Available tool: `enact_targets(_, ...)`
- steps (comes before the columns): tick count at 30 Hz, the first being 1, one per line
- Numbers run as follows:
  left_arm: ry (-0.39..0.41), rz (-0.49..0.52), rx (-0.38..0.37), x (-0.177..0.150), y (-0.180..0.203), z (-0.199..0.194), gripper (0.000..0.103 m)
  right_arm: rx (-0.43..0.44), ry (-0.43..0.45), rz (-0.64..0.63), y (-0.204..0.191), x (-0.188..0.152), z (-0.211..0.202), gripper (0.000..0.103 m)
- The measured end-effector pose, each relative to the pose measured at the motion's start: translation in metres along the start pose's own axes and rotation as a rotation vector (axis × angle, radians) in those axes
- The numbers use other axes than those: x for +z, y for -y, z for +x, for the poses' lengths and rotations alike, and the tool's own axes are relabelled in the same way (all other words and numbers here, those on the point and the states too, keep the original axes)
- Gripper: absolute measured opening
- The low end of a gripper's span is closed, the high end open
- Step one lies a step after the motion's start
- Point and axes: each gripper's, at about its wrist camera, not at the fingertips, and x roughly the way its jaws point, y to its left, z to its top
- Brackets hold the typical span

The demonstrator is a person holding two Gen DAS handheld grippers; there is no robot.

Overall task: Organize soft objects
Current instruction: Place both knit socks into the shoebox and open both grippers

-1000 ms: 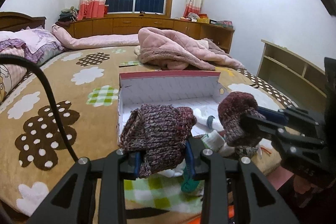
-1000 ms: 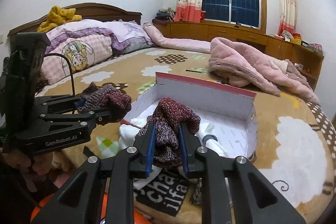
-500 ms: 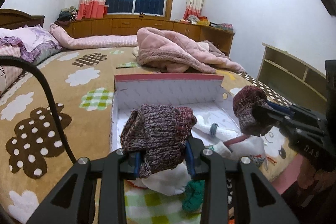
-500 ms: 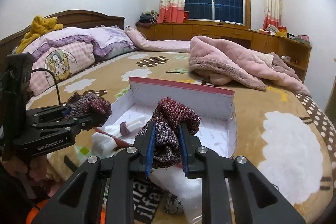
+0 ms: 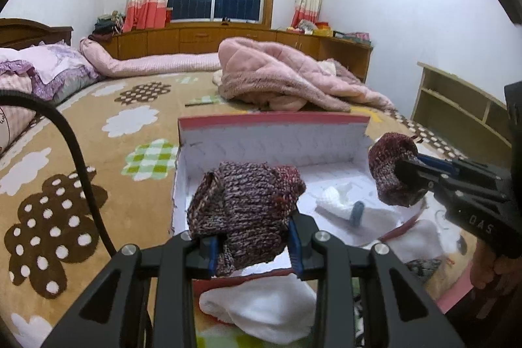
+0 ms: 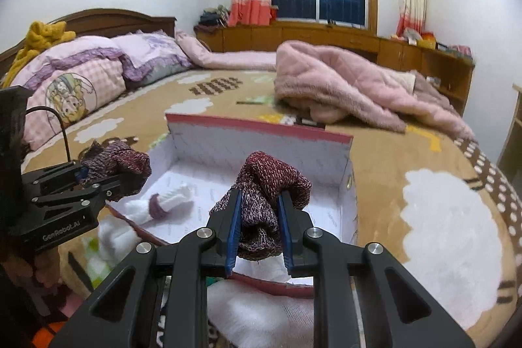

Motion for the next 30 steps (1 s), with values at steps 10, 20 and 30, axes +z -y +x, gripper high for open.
enact_targets(10,-0.100,0.033,0.037,-0.013,0.001,0.042,0.034,-0.015,-0.105,-0.002,0.000,-0.008,0.043,0.023)
enact_targets(20,-0.129,0.027,0.039,-0.014,-0.002,0.065,0.037,-0.010,-0.151,-0.017,-0.004,-0.010,0.064,0.026)
enact_targets(30,-0.047,-0.024,0.080,-0.026,-0.006,0.060,0.059,-0.038,-0.151,-0.012,-0.009,-0.013,0.070,0.042)
